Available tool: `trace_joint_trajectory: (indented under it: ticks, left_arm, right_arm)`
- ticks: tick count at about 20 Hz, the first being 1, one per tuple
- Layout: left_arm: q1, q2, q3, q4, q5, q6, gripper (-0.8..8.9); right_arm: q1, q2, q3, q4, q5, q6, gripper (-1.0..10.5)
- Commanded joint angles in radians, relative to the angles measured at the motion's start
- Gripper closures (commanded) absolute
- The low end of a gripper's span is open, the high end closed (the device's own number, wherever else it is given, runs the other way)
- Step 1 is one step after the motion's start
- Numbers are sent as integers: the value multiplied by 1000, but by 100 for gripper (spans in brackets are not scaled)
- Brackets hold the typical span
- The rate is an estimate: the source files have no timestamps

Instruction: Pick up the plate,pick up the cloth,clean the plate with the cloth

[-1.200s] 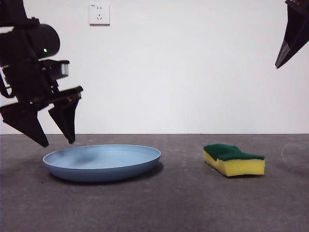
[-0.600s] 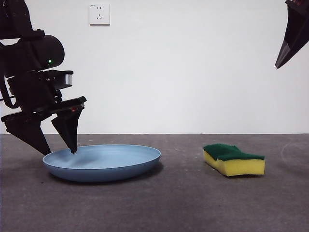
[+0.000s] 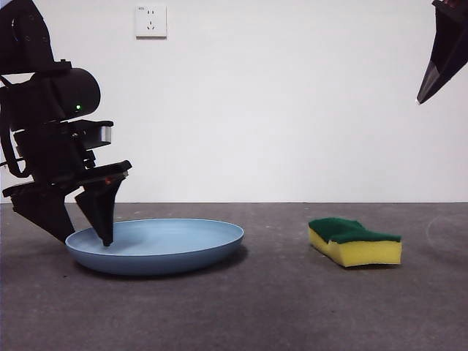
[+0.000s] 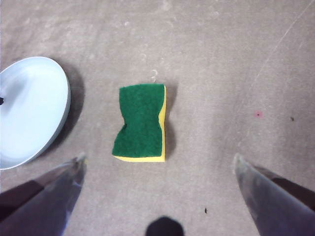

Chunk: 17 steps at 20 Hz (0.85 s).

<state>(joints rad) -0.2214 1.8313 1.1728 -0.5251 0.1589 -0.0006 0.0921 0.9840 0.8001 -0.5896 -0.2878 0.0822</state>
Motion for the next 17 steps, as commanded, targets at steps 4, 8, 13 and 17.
trace_joint_trajectory:
  ticks: [4, 8, 13, 17]
  left_arm:
    - [-11, -5, -5, 0, 5, 5, 821]
    - [-21, -91, 0, -10, 3, 5, 821]
    - [-21, -211, 29, -100, 2, 6, 821]
    - [-21, -285, 29, -132, 2, 13, 821]
  right_arm:
    - [14, 4, 3, 28, -3, 10, 444]
    - [80, 42, 10, 63, 0, 10, 446]
    - [186, 219, 116, 65, 22, 5, 458]
    - [249, 384, 205, 64, 119, -33, 514]
